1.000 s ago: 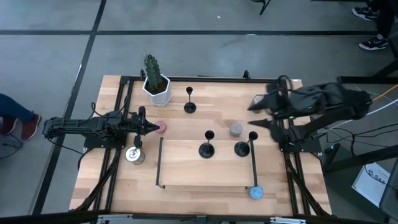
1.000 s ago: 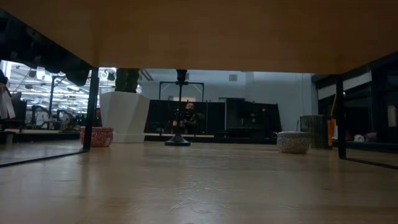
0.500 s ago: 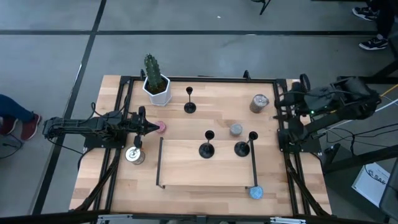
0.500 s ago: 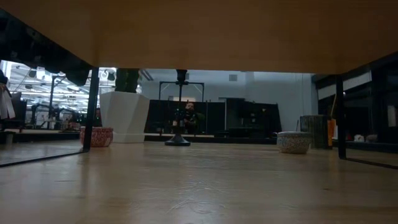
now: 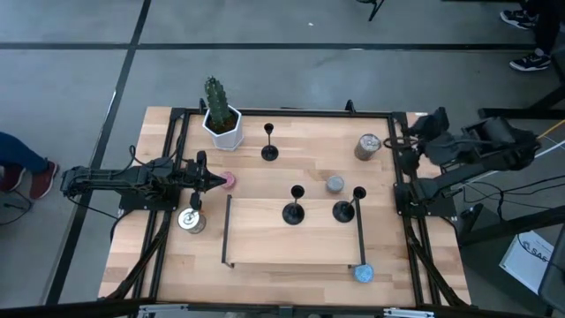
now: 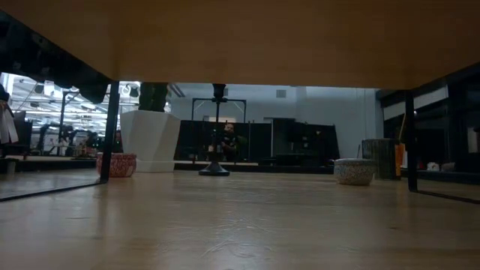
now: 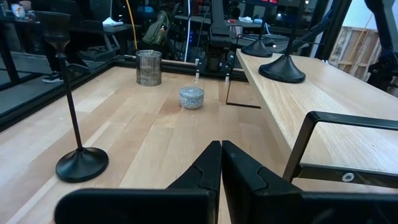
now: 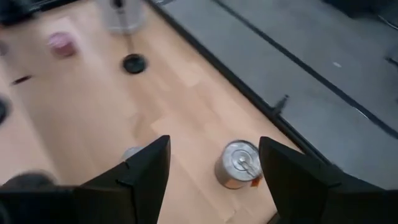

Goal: Pick & Place candle stick holders
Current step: Adjust the top silver scented candle

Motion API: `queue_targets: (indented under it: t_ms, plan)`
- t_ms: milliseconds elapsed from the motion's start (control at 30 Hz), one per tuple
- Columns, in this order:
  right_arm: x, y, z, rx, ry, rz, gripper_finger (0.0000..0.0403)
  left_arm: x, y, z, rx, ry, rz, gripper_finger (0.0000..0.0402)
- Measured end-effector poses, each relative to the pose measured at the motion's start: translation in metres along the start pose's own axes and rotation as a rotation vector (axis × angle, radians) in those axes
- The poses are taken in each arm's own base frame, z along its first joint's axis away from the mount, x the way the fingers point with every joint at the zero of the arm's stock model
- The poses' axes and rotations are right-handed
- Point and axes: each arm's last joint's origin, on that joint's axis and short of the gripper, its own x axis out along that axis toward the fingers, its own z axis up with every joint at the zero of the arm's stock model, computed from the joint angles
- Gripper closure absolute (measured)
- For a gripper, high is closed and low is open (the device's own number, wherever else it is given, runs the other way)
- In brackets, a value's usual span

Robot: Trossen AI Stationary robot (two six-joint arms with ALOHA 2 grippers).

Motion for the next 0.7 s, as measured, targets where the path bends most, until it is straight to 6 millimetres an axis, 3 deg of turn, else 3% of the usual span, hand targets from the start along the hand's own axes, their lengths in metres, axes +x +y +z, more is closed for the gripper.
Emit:
queue_targets:
  t_ms: [367, 533, 700]
  plan:
    - [0.038, 0.008, -0.023, 0.326, 0.018, -0.222, 0.0157, 0.0, 0.0, 0.0, 0.0, 0.0, 0.0, 0.0395]
    - [0.048, 0.002, -0.023, 0.401, 0.076, -0.302, 0.0167, 0.0, 0.0, 0.0, 0.0, 0.0, 0.0, 0.0395]
    - [0.052, -0.001, -0.022, 0.368, 0.154, -0.286, 0.0174, 0.0, 0.0, 0.0, 0.0, 0.0, 0.0, 0.0395]
